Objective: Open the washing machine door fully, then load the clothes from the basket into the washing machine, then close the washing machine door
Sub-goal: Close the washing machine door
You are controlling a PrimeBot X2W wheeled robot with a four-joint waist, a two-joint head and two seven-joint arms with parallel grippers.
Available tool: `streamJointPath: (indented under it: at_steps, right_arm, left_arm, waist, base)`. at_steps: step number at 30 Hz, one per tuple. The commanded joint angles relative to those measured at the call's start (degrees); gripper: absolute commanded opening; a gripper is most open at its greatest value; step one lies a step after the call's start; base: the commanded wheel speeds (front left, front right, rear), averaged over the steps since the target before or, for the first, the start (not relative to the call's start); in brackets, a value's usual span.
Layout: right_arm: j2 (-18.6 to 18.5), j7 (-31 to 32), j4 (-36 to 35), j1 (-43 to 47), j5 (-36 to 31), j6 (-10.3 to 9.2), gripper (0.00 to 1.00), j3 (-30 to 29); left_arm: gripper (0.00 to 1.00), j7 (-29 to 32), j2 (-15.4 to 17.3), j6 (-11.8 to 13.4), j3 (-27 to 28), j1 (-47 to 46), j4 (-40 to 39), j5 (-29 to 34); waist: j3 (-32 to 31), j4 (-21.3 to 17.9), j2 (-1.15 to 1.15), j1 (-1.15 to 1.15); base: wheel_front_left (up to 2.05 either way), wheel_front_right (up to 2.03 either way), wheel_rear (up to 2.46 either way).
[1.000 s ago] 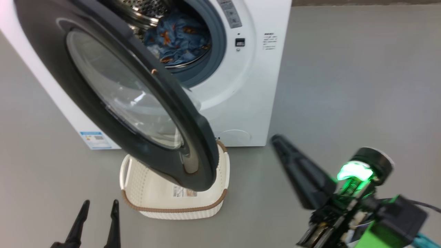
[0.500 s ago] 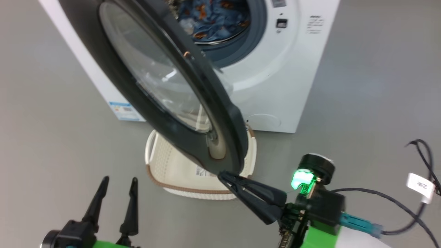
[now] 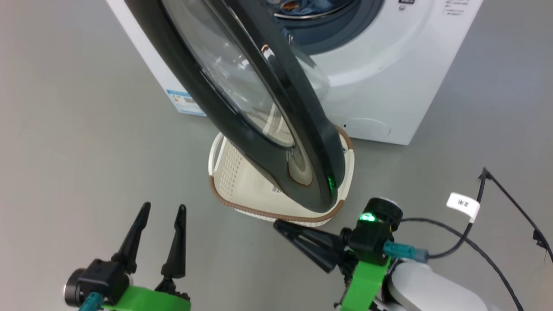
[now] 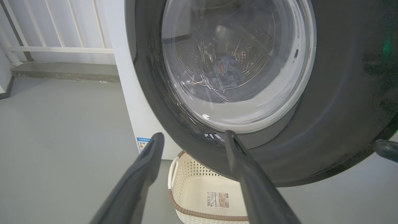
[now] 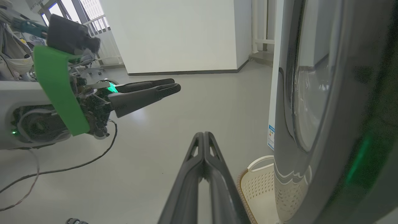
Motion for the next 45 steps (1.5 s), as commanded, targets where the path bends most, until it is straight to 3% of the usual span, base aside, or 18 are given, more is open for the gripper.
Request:
streamJointPath:
  at_steps: [1, 10, 24, 45]
  right_arm:
    - [1.3, -0.3, 0.1, -0.6, 0.3, 0.09, 0.0, -0.3]
    - [3.8, -0.3, 5.8, -1.2, -2.3, 0.09, 0.0, -9.4]
    - [8.0, -0.3, 8.0, -4.5, -10.2, 0.09, 0.0, -26.7]
    - [8.2, -0.3, 13.4, -21.0, -13.0, 0.09, 0.0, -37.2]
  left_arm:
    - [1.0, -0.5, 0.7, 0.4, 1.6, -2.2, -1.5, -0.3]
    - [1.0, -0.5, 0.7, 0.3, 0.8, -3.9, -1.3, -0.9]
    - [1.0, -0.5, 0.7, -0.1, -1.8, -7.1, -1.3, -1.3]
    - [1.0, -0.5, 0.7, -0.2, -7.3, -13.6, -1.8, -2.1]
  waist:
    - [1.6, 1.1, 0.0, 0.0]
    - [4.1, 1.1, 0.0, 0.0]
    - [8.9, 0.5, 0.0, 0.0]
    - [18.1, 0.5, 0.0, 0.0]
  base:
    - [0.0, 0.0, 0.0]
    - [0.0, 0.0, 0.0]
    - [0.0, 0.0, 0.0]
    - [0.0, 0.0, 0.0]
